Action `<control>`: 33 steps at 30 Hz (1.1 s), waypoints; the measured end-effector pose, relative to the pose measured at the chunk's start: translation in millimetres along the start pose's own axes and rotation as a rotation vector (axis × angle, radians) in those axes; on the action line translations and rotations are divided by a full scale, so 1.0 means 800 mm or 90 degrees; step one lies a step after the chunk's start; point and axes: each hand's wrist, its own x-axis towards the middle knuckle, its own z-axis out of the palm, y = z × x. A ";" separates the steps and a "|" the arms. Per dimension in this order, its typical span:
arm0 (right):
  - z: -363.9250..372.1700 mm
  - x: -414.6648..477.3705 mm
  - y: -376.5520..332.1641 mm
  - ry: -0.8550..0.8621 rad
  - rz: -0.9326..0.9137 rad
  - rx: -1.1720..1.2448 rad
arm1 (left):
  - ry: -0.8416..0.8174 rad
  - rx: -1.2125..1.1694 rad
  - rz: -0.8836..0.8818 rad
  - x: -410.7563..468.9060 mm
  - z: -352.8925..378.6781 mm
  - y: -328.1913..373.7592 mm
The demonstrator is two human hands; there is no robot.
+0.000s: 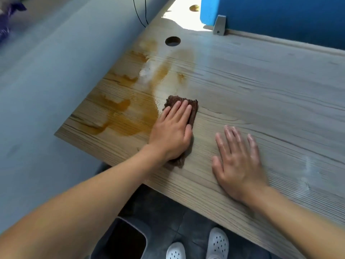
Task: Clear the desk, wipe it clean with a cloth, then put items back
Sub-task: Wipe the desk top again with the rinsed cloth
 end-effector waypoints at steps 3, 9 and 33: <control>0.000 -0.002 -0.001 0.002 -0.001 -0.001 | -0.006 -0.003 0.125 -0.077 0.003 0.025; -0.002 0.000 -0.002 0.008 0.000 -0.009 | -0.044 -0.008 0.220 -0.090 0.001 0.007; -0.005 -0.002 -0.003 -0.015 0.009 -0.010 | -0.148 -0.049 0.117 -0.028 -0.059 -0.001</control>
